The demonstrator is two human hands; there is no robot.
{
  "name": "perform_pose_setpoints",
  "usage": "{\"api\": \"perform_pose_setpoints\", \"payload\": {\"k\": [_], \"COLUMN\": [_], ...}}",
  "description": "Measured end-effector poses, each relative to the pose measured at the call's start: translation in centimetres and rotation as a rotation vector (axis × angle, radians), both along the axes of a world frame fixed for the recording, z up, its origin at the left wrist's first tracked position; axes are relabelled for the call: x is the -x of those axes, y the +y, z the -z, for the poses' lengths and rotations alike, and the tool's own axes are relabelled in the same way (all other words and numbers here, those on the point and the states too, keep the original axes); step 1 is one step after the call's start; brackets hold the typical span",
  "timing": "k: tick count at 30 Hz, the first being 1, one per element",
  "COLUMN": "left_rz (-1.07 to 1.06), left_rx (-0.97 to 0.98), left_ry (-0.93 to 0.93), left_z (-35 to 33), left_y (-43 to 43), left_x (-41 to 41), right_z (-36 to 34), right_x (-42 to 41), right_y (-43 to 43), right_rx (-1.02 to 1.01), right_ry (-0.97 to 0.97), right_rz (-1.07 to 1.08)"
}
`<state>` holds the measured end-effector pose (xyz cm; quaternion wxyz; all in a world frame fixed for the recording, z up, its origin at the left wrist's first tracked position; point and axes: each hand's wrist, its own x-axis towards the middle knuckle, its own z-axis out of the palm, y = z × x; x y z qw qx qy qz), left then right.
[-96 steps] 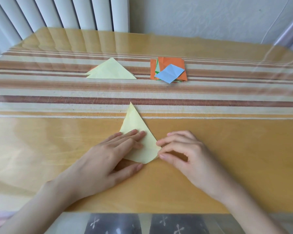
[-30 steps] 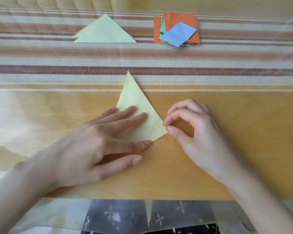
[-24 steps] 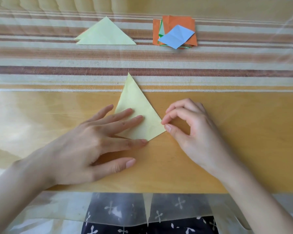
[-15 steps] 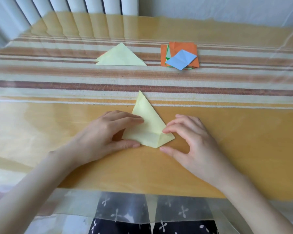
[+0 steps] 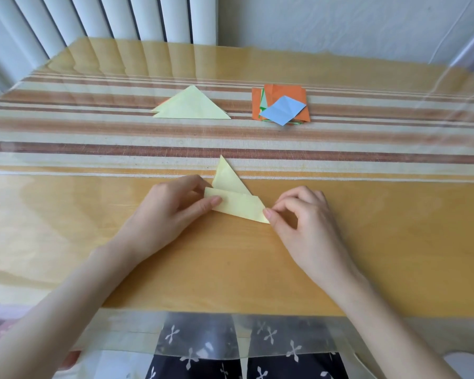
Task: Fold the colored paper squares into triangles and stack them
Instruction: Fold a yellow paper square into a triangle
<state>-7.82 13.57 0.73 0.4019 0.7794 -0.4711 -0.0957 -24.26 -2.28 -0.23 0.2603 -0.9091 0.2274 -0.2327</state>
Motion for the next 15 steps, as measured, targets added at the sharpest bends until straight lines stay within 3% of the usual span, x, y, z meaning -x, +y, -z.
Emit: {"api": "perform_pose_setpoints", "payload": {"k": [5, 8, 11, 15], "left_rz": [-0.089, -0.077, 0.151, 0.284], "left_rx": [-0.056, -0.075, -0.076, -0.214], "left_ry": [-0.114, -0.433, -0.713, -0.568], "left_z": [0.7, 1.1, 0.7, 0.8], "left_y": [-1.2, -1.3, -1.1, 0.4], "left_x": [0.7, 0.9, 1.2, 2.4], "right_z": [0.8, 1.0, 0.9, 0.8], "right_x": [-0.8, -0.9, -1.0, -0.5], "right_y": [0.8, 0.8, 0.9, 1.0], "right_rx": [0.211, 0.281, 0.340, 0.486], "right_ry": [0.025, -0.012, -0.016, 0.033], "right_rz": [0.109, 0.119, -0.011, -0.272]}}
